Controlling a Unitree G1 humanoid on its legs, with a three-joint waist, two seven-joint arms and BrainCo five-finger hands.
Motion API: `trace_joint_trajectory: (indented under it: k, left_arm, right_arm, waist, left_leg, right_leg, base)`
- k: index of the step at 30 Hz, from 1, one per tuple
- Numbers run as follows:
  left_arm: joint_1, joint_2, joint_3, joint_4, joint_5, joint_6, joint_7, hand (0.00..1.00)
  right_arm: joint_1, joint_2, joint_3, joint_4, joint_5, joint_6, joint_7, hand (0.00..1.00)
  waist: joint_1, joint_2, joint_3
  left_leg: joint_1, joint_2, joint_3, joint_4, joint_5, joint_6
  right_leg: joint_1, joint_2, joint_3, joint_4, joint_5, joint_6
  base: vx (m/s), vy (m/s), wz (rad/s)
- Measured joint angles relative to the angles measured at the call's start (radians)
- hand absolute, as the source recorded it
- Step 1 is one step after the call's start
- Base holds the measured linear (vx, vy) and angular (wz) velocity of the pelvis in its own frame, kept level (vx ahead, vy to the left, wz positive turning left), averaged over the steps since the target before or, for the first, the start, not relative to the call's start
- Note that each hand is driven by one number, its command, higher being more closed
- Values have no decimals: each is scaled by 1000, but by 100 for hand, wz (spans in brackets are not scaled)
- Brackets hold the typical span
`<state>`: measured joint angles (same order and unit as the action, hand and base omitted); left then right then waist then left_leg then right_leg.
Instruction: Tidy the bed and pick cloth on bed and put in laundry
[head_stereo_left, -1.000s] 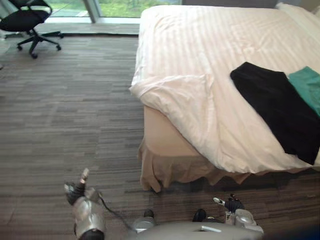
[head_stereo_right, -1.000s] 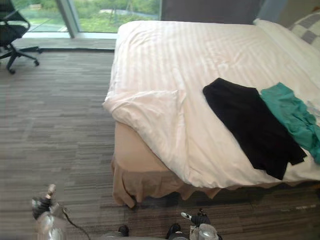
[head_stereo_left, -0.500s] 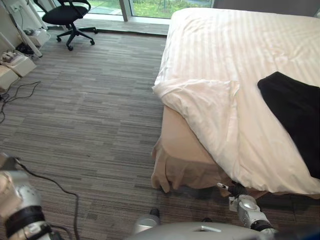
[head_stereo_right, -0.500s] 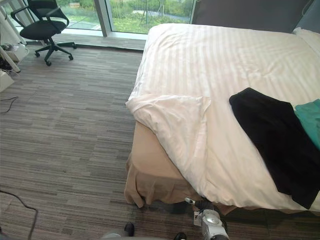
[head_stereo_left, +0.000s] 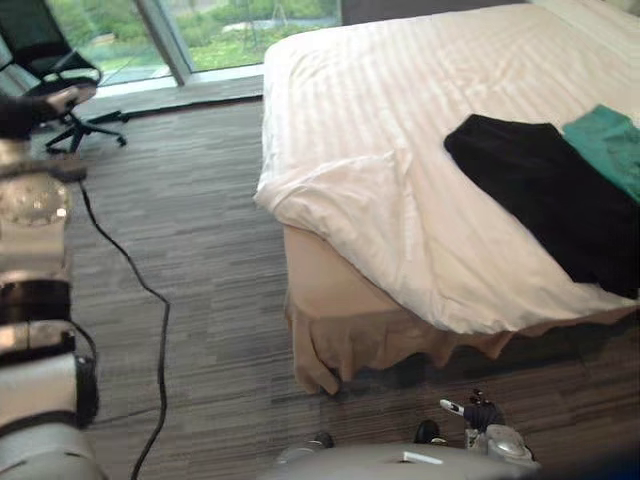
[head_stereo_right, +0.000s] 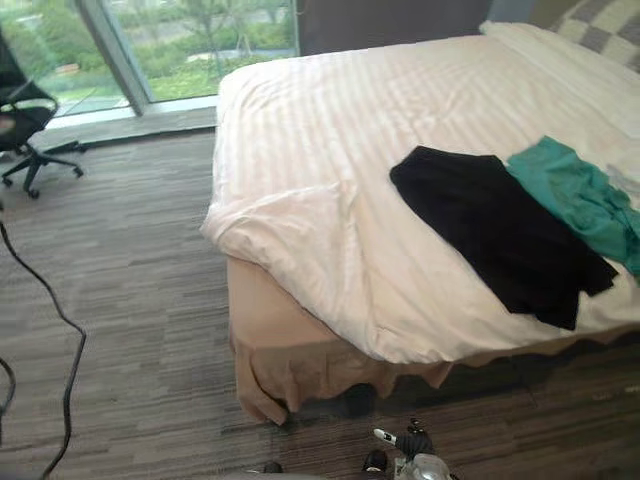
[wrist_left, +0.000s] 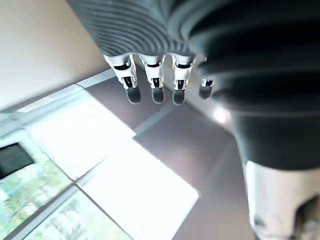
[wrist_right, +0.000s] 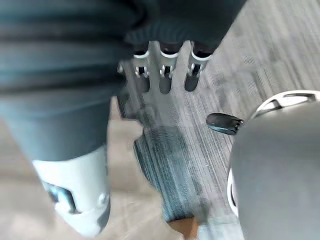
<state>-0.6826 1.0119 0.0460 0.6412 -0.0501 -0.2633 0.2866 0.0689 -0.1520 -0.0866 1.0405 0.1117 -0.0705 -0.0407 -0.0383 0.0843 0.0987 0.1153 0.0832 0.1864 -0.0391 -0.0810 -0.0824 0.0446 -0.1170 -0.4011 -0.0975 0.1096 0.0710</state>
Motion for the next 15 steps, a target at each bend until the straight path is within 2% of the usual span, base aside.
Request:
trace_joint_trajectory:
  k: [1, 2, 4, 6, 8, 9, 11, 15]
  left_arm:
    - [-14, -49, -11, 40, 47, 5, 2, 0]
    - [-13, -84, -42, 49, 81, 32, 0, 0]
    - [6, -111, -94, -1, 128, 55, -8, 0]
    - [119, -223, -76, -236, 222, 61, 5, 0]
    - [153, -305, -77, -247, 310, 65, 4, 0]
    - [152, -321, -79, -197, 349, 82, 4, 0]
    - [139, -321, -83, -98, 359, 104, 5, 0]
    - [63, -321, -96, 33, 388, 126, 6, 0]
  right_arm:
    - [1, -7, -2, 4, -1, 0, -2, 0]
    - [3, -11, -1, 3, -1, -2, -3, 0]
    - [8, -14, 0, 4, -5, -5, -8, 0]
    - [32, -3, 3, -2, -19, -15, -39, 0]
    - [53, -3, 2, -2, -19, -13, -51, 0]
    - [54, -2, 2, -3, -19, -12, -51, 0]
    - [56, -3, 2, -3, -19, -12, -51, 0]
    - [59, -4, 1, -8, -19, -14, -51, 0]
  waist:
    - [-8, 16, -5]
    - [-9, 18, 1]
    - [-29, 11, 12]
    - [-47, -8, 29]
    - [-51, -10, 32]
    - [-54, -10, 33]
    - [-61, -6, 35]
    - [-76, -7, 63]
  left_leg:
    - [16, 3, 17, 3, -4, -6]
    - [16, 4, 25, 7, -4, -7]
    - [12, 6, 24, 6, -5, -8]
    - [9, 8, 24, 5, -7, -10]
    - [9, 10, 29, 5, -13, -9]
    - [7, 14, 41, 5, -14, -10]
    - [11, 18, 57, 6, -16, -12]
    - [10, 20, 59, 7, -16, -12]
  right_leg:
    - [2, 3, 16, -4, 3, -5]
    - [2, 4, 25, -4, 7, -10]
    - [-1, 4, 26, -4, 7, -10]
    - [-7, 6, 26, -5, 7, -10]
    - [-16, 8, 33, -5, 10, -11]
    - [-25, 7, 38, -5, 13, -10]
    - [-30, 9, 57, -5, 15, -10]
    - [-32, 11, 60, -5, 16, -9]
  base:
    - [19, 3, -41]
    - [-16, -8, -35]
    - [-39, -10, -9]
    - [0, 0, 0]
    - [3, -1, -12]
    - [-3, 3, -26]
    - [-14, -9, -24]
    - [-8, -4, -3]
